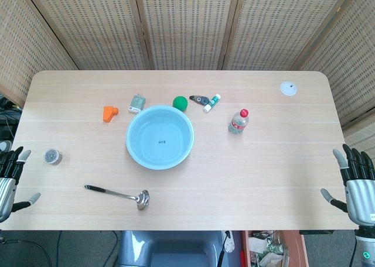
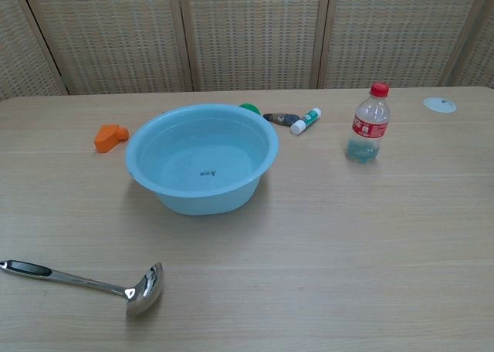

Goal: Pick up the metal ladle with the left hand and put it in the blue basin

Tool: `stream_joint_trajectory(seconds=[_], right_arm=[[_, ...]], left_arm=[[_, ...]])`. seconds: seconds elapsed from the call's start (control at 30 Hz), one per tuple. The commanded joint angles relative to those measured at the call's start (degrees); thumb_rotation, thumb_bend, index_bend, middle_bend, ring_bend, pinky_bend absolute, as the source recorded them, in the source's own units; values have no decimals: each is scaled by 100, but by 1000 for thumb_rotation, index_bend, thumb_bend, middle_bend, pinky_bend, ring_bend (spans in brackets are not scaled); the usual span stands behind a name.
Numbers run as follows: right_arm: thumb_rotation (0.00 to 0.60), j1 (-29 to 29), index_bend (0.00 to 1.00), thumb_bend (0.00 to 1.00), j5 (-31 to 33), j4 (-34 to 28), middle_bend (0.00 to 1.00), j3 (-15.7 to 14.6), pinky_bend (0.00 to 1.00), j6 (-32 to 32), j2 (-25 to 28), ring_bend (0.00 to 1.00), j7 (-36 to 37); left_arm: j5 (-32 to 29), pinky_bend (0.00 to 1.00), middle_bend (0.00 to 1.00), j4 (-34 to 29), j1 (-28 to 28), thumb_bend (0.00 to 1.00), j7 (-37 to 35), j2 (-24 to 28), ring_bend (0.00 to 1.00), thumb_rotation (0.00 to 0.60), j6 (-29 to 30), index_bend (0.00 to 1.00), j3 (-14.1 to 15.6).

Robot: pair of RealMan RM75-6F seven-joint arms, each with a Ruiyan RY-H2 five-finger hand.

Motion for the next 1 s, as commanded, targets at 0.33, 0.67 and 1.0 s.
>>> stream_joint_trajectory(seconds=[0.33, 0.67, 1.0], right_arm=[[600, -7, 0, 0, 19, -19, 0, 2, 0, -10, 33, 0, 64], [600, 15, 0, 0, 116, -5, 0, 21, 0, -109, 47, 0, 122], [600, 24, 0, 0, 130, -7, 0, 17, 0, -139, 32, 0, 93]], left_arm=[[63, 0, 0, 72, -56, 82, 47, -60, 0, 600, -93, 0, 29], [417, 498, 657, 672, -633, 82, 40, -551, 550, 600, -823, 0, 63], [898, 1000, 1000, 2144, -1512, 84, -612, -1391, 967, 600, -2104, 93, 374]])
